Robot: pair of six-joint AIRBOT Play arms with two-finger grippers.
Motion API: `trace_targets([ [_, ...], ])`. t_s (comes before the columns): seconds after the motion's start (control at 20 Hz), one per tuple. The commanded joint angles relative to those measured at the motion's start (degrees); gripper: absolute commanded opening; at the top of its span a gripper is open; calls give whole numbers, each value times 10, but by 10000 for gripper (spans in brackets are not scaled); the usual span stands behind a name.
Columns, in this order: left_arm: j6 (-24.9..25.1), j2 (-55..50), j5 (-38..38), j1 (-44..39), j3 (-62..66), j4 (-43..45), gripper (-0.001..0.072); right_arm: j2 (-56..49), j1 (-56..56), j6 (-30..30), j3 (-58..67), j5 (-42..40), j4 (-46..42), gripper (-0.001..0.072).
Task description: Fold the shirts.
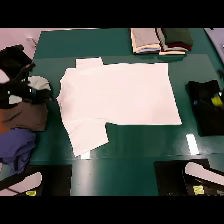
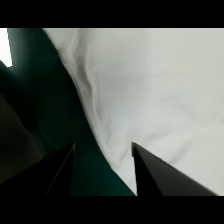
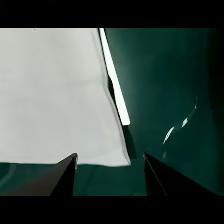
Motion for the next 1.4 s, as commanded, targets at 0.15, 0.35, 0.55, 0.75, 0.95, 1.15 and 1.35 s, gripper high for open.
trace_targets([
  [0.15,-10,59,11,3,-117,-21,428,42,-98,-61,-188,-48,59,482],
  [0.35,-13,59,13,3,-117,-28,428,24,-42,-64,-207,-94,94,445],
  [0.55,-14,59,6,3,-117,-26,429,-29,49,-64,-180,-110,94,370],
  [0.75,-15,59,-10,3,-138,-24,429,-29,108,-64,-142,-116,88,17],
  [0.95,-18,59,27,3,-215,-42,430,1,123,-64,-137,-120,89,16],
  [1.15,9,59,111,3,-274,-126,430,13,123,-59,-137,-118,90,17],
  [1.35,21,57,179,-49,-283,-148,428,13,123,-49,-137,-110,93,17],
])
